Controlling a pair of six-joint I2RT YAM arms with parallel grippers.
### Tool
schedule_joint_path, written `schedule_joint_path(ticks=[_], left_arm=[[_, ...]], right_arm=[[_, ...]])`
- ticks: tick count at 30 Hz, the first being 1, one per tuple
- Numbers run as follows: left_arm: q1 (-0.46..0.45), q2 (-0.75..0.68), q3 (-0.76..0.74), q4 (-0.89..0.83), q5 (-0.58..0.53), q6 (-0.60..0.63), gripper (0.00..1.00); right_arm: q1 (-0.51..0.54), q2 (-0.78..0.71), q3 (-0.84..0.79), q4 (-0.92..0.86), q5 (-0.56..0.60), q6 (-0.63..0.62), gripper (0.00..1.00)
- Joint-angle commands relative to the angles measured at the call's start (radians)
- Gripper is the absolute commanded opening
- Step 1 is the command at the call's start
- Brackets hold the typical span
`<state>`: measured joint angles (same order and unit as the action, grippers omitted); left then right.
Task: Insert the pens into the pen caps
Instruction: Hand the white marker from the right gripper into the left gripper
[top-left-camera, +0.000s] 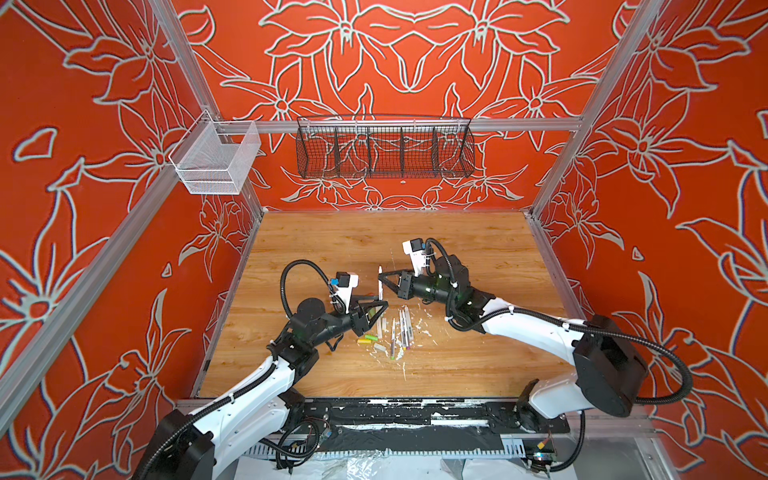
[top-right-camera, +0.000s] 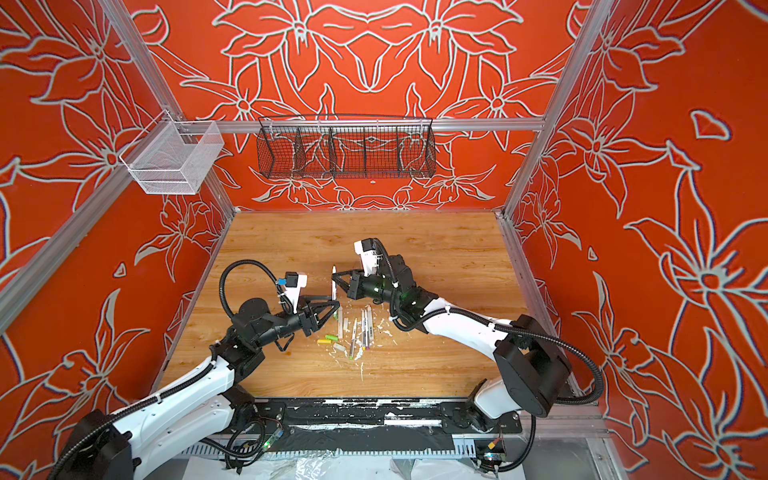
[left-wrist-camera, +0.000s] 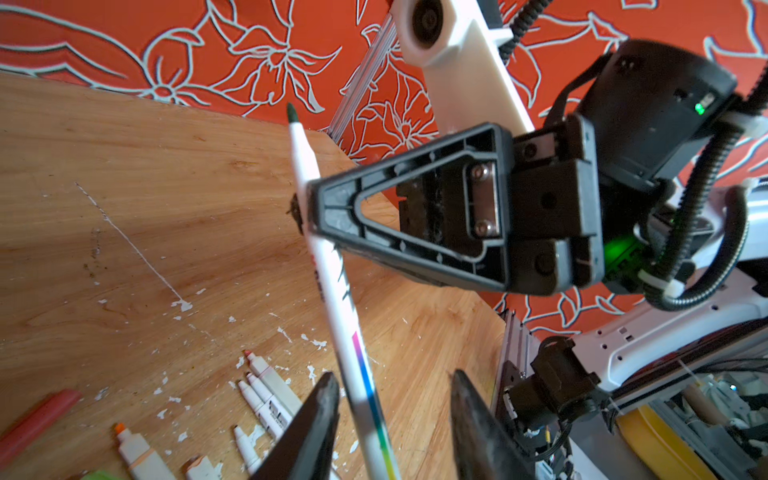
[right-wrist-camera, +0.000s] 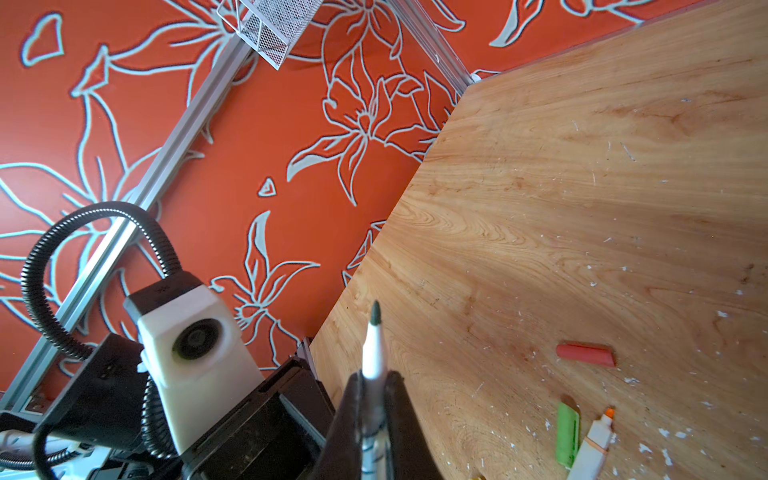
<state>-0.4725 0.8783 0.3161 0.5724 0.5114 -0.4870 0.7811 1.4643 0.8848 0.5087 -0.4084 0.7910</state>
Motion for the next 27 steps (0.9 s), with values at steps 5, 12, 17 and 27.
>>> schedule_joint_path(ticks=[5, 12, 17, 27], left_arm=[[-0.005, 0.024, 0.001, 0.07, -0.05, -0.008, 0.25], [-0.005, 0.013, -0.002, 0.053, -0.092, -0.015, 0.16], [-0.005, 0.002, 0.028, -0.045, -0.14, -0.002, 0.09], [0.042, -0.174, 0.249, -0.747, -0.381, 0.022, 0.0]], right_arm=[[0.027, -0.009, -0.001, 0.047, 0.049, 0.009, 0.06], [0.041, -0.006, -0.007, 0.056, 0.051, -0.021, 0.06], [0.045, -0.005, -0.002, 0.028, 0.059, -0.045, 0.07], [0.043, 0.043, 0.16, -0.447, 0.082, -0.249, 0.49]])
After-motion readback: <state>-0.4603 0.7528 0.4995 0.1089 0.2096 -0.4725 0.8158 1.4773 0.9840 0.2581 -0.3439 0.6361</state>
